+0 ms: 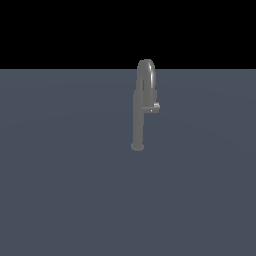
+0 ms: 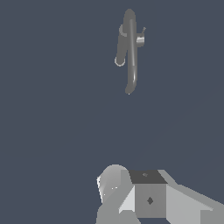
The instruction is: Turn on the faucet by rotating a designated handle.
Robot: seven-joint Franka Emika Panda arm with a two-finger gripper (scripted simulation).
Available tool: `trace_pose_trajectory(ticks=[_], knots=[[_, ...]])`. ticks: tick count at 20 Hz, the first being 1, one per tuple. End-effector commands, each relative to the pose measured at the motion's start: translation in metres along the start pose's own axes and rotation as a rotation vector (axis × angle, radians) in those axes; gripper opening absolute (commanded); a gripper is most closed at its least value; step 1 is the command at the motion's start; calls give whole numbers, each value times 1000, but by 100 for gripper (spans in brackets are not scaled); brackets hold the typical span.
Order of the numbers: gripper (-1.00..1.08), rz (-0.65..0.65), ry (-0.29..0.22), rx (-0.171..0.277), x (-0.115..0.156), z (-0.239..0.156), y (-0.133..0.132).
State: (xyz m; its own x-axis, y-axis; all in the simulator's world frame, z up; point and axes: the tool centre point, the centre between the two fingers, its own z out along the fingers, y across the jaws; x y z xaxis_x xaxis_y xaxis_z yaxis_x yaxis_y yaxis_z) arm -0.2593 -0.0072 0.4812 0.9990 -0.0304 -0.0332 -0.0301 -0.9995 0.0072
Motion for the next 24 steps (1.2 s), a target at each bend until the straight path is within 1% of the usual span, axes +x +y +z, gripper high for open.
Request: trace_pose_trajectory(ticks=[1,7,13,18,24], knots=[[-100,0,0,0,0,0,0],[-100,11,-12,12,5,0,0],[-100,46,-49,47,19,0,-2],[-100,94,-99,95,38,1,-2],[-100,173,-182,175,70,5,-2]])
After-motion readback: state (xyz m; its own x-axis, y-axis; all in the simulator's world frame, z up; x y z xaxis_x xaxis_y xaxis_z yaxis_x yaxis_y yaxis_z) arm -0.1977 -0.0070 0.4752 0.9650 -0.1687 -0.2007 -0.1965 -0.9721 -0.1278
